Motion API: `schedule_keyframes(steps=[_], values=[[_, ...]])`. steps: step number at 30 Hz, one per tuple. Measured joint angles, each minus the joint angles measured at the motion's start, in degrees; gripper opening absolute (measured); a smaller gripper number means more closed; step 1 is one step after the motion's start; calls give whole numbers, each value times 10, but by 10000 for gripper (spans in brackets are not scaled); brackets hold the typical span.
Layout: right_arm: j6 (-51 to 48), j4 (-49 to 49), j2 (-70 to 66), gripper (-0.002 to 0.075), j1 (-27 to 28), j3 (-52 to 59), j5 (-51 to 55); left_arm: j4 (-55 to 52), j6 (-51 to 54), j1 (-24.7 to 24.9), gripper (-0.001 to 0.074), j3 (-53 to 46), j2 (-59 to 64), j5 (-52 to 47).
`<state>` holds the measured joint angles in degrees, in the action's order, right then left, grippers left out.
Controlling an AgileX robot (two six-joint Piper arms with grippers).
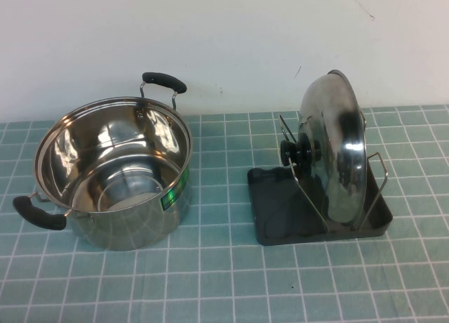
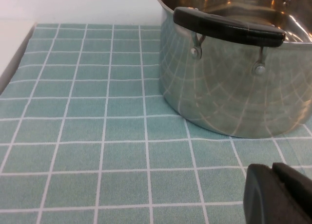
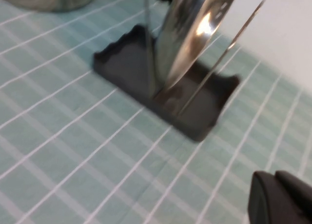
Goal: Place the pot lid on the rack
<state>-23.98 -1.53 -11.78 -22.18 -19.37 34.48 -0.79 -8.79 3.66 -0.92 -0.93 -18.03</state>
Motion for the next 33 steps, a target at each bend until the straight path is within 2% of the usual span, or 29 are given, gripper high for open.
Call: schedule_keyframes(steps=[6,10,16,20,26,33], values=[[5,42,20,-1,21,63,-156,0,0,0,-2,0,0,0],[7,30,64,-1,74,110,-201,0,0,0,-2,0,0,0],[31,10,116,-1,181,185,-211,0,0,0,-2,0,0,0],[60,10,123,-1,225,209,-191,0,0,0,-2,0,0,0],[79,11,124,-1,255,210,-158,0,0,0,-2,0,0,0],[119,11,124,-1,259,210,-158,0,0,0,-2,0,0,0]])
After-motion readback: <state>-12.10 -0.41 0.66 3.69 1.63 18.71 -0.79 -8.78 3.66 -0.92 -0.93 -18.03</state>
